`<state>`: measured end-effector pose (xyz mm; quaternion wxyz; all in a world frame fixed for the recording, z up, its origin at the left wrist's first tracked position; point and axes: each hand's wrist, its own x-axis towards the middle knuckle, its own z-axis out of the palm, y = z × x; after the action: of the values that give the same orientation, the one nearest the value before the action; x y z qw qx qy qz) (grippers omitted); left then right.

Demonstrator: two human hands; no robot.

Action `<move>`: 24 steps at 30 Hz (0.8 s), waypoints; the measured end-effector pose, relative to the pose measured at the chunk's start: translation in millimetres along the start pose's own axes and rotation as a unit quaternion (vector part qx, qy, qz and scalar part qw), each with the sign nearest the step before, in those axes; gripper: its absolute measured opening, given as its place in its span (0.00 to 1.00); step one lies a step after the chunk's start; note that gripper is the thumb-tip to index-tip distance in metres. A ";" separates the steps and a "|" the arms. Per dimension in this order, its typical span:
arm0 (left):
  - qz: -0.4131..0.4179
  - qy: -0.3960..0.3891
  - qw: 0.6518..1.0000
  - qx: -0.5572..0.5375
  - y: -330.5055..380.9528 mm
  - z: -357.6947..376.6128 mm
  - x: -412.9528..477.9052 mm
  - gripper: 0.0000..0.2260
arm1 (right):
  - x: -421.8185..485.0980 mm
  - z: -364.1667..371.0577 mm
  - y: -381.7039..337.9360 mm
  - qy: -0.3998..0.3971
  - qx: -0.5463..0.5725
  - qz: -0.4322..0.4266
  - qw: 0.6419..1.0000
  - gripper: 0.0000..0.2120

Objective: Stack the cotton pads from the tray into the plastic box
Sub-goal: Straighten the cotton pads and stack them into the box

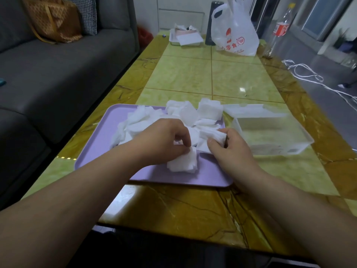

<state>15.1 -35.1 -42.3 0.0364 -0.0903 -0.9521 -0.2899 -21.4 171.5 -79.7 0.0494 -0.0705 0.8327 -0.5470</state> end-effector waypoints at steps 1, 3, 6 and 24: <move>-0.004 0.006 1.000 -0.012 -0.5 -2.3 0.3 0.04 | 0.9 0.2 -0.2 -0.003 0.006 0.002 1.000 0.09; -0.023 0.013 0.998 -0.050 0.5 -9.3 0.8 0.03 | 1.7 -1.7 -1.5 -0.010 0.018 0.004 1.000 0.09; -0.044 0.049 0.988 -0.139 0.8 -17.8 4.0 0.02 | 4.5 -7.9 -3.8 -0.014 0.044 0.001 0.999 0.10; -0.102 0.059 0.910 -0.397 24.2 4.9 15.8 0.08 | 12.4 -19.1 -17.2 -0.120 0.232 0.037 0.964 0.14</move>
<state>4.2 -10.3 -31.3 0.0238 0.0179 -0.7587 -0.6508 -35.5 179.9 -56.4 0.1847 -0.0913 0.6727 -0.7107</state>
